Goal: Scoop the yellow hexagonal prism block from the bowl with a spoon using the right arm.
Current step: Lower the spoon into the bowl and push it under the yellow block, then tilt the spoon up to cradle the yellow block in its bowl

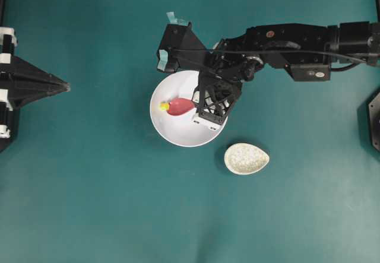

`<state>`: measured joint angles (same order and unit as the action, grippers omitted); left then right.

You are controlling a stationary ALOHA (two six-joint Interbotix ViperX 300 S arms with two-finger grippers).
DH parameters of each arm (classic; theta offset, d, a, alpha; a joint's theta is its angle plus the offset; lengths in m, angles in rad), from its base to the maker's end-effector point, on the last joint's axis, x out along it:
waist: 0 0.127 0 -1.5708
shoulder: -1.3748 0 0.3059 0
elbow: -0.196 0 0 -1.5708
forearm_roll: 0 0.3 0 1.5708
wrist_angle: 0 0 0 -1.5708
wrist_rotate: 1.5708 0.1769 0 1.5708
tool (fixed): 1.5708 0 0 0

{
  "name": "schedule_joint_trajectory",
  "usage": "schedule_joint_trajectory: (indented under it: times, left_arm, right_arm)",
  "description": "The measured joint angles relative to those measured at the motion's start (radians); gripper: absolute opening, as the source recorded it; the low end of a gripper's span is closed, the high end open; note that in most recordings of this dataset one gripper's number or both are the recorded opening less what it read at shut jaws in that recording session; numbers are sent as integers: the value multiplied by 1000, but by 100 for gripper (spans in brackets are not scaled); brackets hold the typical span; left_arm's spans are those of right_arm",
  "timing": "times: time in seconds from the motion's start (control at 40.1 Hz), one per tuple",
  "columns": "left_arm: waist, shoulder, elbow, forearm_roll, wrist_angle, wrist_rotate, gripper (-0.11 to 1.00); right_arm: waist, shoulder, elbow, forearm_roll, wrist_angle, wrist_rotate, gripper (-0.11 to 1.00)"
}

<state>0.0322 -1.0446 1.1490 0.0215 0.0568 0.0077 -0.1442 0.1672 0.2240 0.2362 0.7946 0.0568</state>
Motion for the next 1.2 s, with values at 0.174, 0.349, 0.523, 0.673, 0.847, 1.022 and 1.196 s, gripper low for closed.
schedule_joint_trajectory:
  times: [0.174, 0.349, 0.523, 0.673, 0.847, 1.022, 1.196]
  left_arm:
    - [0, 0, 0, -2, 2, 0, 0]
    - [0, 0, 0, -2, 2, 0, 0]
    - [0, 0, 0, -2, 2, 0, 0]
    - [0, 0, 0, 0, 2, 0, 0]
    - [0, 0, 0, -2, 2, 0, 0]
    - [0, -2, -2, 0, 0, 0, 0]
    - [0, -2, 0, 0, 2, 0, 0]
  right_arm:
    - [3, 0, 0, 0, -12, 0, 24]
    - [5, 0, 0, 0, -29, -2, 24]
    - [5, -2, -2, 0, -40, -2, 24]
    - [6, 0, 0, 0, -43, -2, 24]
    - [6, 0, 0, 0, -43, -2, 24]
    - [6, 0, 0, 0, -49, -2, 24]
    - [6, 0, 0, 0, -57, -3, 24]
